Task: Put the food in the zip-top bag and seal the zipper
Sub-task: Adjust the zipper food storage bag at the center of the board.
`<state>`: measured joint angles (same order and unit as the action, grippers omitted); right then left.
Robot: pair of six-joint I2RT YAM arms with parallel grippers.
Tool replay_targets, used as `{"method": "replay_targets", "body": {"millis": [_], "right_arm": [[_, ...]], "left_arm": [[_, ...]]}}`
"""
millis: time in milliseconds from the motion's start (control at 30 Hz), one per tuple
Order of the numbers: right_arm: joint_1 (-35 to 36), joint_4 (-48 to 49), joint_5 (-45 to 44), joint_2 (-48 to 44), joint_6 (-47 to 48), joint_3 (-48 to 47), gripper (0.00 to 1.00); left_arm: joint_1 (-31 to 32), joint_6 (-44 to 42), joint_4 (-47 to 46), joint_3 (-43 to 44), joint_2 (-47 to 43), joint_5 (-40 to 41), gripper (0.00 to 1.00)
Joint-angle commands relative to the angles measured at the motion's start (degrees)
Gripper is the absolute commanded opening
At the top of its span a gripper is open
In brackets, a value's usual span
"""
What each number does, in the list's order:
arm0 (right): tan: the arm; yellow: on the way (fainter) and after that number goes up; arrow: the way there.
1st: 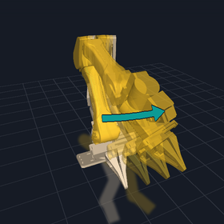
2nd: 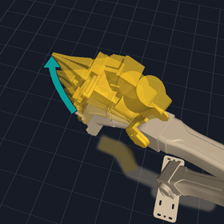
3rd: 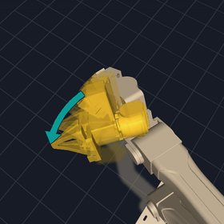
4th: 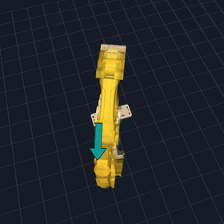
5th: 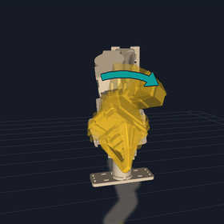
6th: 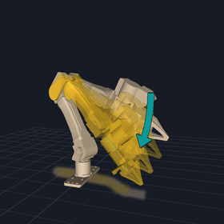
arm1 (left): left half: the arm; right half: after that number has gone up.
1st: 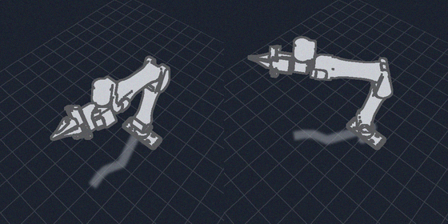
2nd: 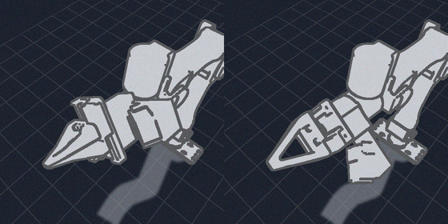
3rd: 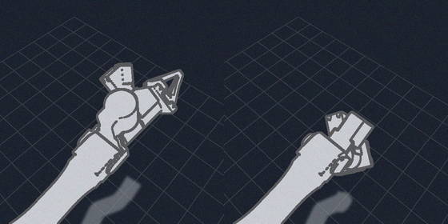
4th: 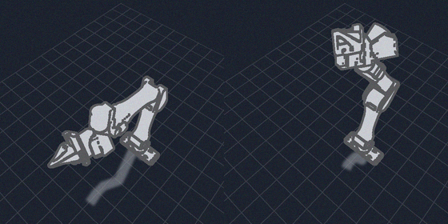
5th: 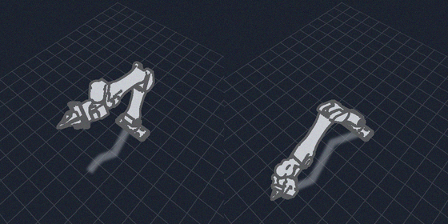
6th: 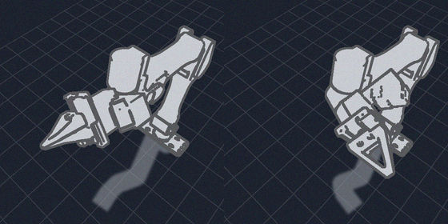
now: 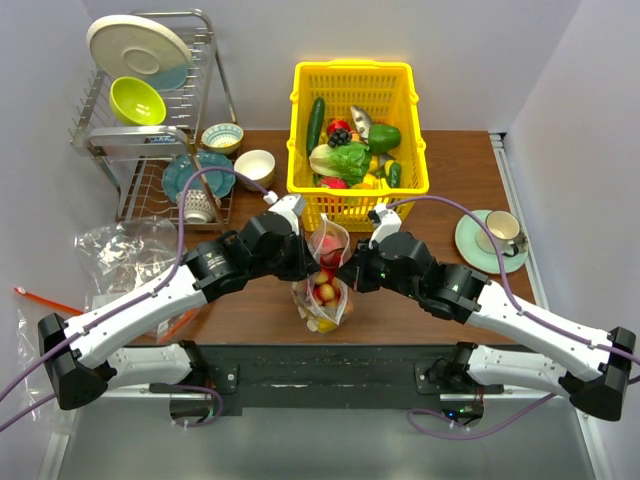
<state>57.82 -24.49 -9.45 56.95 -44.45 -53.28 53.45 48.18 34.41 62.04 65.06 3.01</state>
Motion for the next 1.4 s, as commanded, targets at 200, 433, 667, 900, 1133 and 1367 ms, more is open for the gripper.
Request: {"method": "replay_targets", "body": {"millis": [200, 433, 667, 900, 1133, 1367], "right_arm": [[-0.1, 0.1, 0.5, -0.3, 3.4, -5.3, 0.25], [-0.1, -14.2, -11.5, -0.1, 9.0, -14.8, 0.38], [-0.3, -22.8, -18.7, 5.5, 12.5, -20.6, 0.40], [-0.5, -25.7, -18.3, 9.9, 15.1, -22.3, 0.41], [-0.5, -26.5, -14.6, 10.8, 14.7, -21.4, 0.04], [-0.4, -18.0, -0.7, 7.9, 10.3, -20.7, 0.00]], "left_arm": [[0.6, -2.1, -1.8, 1.9, -0.9, -1.7, 0.00], [0.3, -2.7, -1.5, 1.9, -1.1, -1.4, 0.00], [0.1, -3.0, -1.1, 2.6, -1.1, -1.3, 0.00], [0.0, -2.9, -0.7, 2.6, -1.2, -1.0, 0.00], [0.0, -3.4, -0.2, 3.3, -1.2, -0.5, 0.00], [-0.1, -6.5, -1.4, 4.8, -0.7, -0.9, 0.00]]}}
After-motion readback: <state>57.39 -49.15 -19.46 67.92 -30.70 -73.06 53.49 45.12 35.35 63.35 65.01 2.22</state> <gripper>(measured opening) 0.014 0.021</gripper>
